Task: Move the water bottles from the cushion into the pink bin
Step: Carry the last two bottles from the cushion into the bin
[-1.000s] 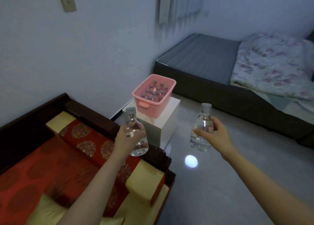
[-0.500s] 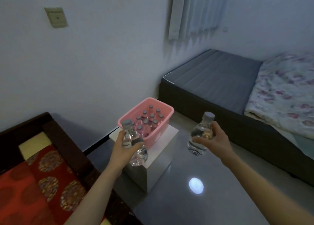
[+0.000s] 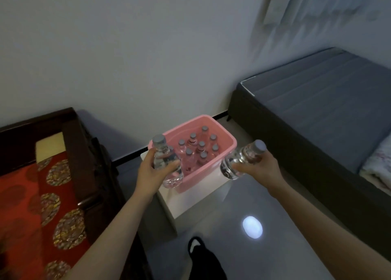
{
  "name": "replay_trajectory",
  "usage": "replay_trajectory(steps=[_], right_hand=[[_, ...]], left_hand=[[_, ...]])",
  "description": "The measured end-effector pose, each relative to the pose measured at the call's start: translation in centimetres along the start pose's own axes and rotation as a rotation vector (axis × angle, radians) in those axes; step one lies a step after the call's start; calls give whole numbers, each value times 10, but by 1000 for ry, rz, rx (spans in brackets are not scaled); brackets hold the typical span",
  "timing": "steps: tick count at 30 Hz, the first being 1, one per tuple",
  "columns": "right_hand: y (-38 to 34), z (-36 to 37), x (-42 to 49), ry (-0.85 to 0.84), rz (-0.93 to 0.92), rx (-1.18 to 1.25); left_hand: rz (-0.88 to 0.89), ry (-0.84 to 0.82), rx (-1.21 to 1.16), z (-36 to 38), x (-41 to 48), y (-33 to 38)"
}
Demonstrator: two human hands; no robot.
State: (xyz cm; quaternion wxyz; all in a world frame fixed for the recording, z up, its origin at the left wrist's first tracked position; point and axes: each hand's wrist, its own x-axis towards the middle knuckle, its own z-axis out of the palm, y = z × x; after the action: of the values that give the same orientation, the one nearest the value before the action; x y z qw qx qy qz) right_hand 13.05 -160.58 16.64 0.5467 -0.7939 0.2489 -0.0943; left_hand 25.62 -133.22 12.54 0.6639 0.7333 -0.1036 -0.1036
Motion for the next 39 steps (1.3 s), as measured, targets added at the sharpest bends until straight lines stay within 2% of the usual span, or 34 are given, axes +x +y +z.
replay_trajectory(steps=[4,8,12,14,22,30,34,39], right_hand=[[4,13,70,-115,-35,-26],[7,37,127,-204,-55,-57],[23,69,173,-253,-63,-91],[33,84,188,-317,-36,-114],[72,127,229,-579,-3,-215],[85,149,253,-851,-244,-550],[90,163,258,-1002,-335,-760],[98,182,254,-1040,-399,-964]], left_hand=[[-20,94,-39,18,51,-16],[-93,170,29,33,87,-37],[-51,158,222,40,107,-54],[-92,191,340,41,111,-63],[-162,189,495,53,115,-81],[-225,246,554,66,104,-87],[-247,133,692,69,107,-89],[-303,-13,843,78,111,-102]])
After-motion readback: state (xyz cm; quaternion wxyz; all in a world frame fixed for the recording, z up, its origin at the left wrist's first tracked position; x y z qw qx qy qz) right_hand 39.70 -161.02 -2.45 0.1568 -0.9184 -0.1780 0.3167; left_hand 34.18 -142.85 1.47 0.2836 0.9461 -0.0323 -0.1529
